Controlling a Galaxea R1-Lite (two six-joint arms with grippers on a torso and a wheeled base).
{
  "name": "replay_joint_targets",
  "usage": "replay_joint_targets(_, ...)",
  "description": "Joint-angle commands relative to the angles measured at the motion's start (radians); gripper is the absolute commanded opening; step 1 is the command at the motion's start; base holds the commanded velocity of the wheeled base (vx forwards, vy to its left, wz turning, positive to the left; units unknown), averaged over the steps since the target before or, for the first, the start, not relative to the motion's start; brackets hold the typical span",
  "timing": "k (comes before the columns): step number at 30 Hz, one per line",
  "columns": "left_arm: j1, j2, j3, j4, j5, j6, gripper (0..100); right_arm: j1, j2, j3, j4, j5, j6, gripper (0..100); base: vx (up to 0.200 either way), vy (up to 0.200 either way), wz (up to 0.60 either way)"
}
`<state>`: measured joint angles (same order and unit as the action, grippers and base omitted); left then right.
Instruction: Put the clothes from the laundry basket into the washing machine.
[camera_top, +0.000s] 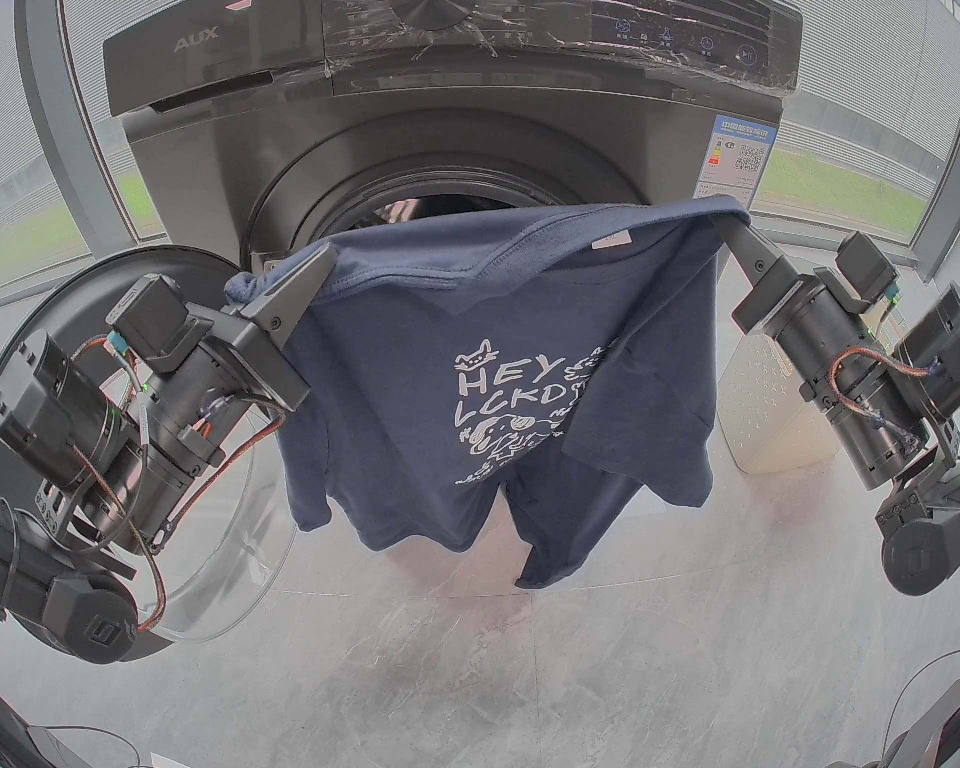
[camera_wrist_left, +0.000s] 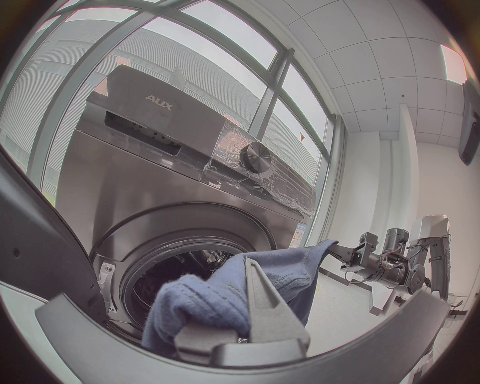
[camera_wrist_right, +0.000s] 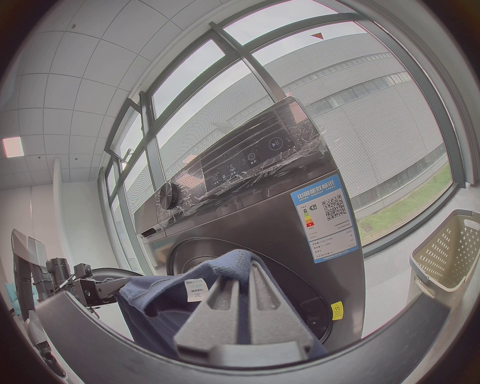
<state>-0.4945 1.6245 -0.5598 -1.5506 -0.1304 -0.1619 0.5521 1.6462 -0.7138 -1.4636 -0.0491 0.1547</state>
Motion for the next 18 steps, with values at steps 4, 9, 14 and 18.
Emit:
replay_joint_targets(4,0.001,0.002,0.0,0.0,0.0,-0.001,0,0.0,0.001,-0.006,0.002,0.0,0.0,0,0.0,0.0,0.0)
replay_joint_targets(9,0.002,0.003,0.001,0.0,0.0,-0.001,0,0.003,0.004,0.002,0.0,0.0,0.002,0,0.0,0.0,0.0)
replay_joint_targets(14,-0.016,0.02,0.008,0.003,-0.005,-0.001,0,0.022,0.034,0.005,-0.001,-0.005,0.006,0,0.0,0.0,0.0)
replay_joint_targets(18,-0.107,0.094,0.0,0.0,0.008,-0.001,0,0.066,0.106,0.007,-0.009,-0.011,0.011,0,0.0,0.0,0.0)
